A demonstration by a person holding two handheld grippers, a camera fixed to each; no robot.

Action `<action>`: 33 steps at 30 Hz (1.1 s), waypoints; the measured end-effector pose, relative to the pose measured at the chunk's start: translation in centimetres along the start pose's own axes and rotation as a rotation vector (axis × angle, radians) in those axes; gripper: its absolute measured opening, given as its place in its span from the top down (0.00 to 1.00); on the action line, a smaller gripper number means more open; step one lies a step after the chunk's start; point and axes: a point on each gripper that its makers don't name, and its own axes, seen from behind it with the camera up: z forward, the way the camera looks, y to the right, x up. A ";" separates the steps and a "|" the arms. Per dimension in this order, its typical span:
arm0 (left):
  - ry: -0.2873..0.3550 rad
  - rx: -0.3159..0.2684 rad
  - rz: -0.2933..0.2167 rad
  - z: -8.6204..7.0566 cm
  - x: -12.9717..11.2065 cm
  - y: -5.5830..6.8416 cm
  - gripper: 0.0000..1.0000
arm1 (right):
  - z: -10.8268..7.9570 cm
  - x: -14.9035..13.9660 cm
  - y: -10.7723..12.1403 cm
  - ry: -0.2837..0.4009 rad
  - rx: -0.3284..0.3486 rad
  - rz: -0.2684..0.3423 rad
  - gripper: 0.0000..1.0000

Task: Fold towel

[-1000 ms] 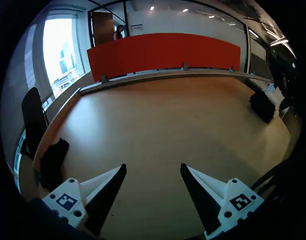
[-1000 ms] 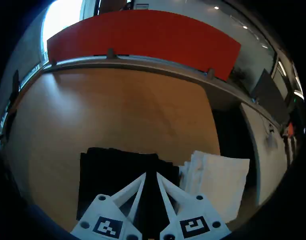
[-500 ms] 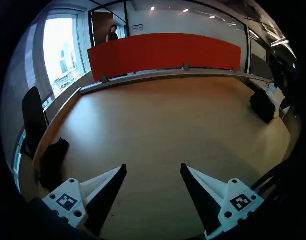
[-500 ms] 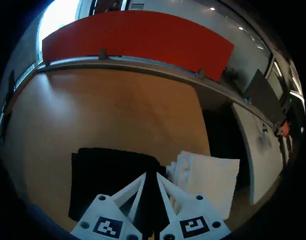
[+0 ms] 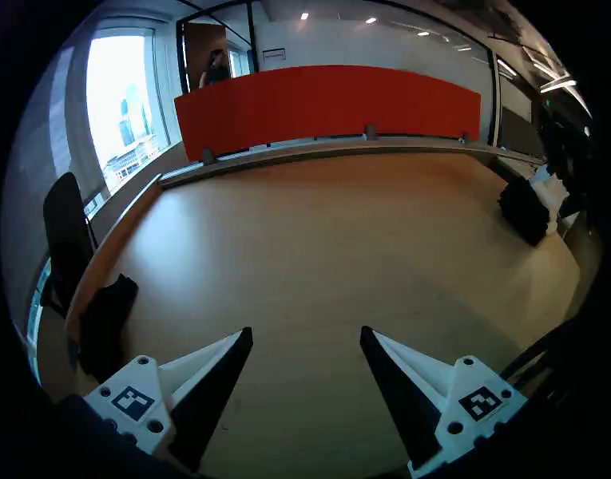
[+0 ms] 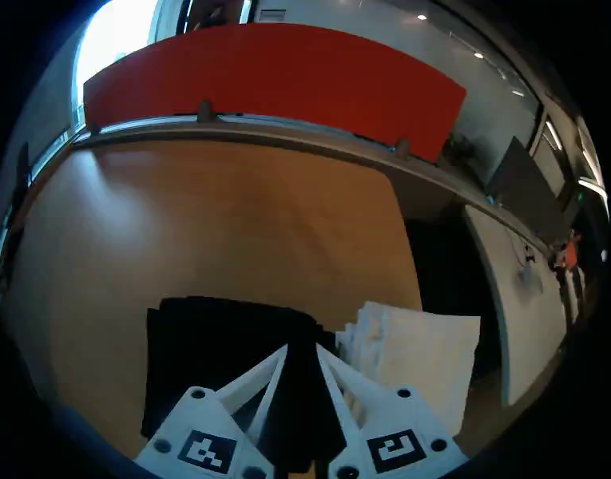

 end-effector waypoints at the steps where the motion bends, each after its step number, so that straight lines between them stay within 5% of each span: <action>1: 0.000 0.000 -0.001 0.0 0.0 0.0 0.00 | 0.0 0.0 0.0 0.002 -0.001 0.001 0.66; 4: 0.000 0.000 -0.002 0.0 0.0 0.0 0.00 | -0.2 0.2 0.0 0.010 -0.005 0.003 0.41; 13: 0.004 -0.002 -0.006 0.0 0.1 0.0 0.00 | -0.7 0.7 -0.2 0.032 -0.009 0.015 0.17; 33: 0.021 -0.001 -0.007 -0.5 0.4 -0.6 0.00 | -1.5 1.3 -2.1 0.080 0.019 0.064 0.03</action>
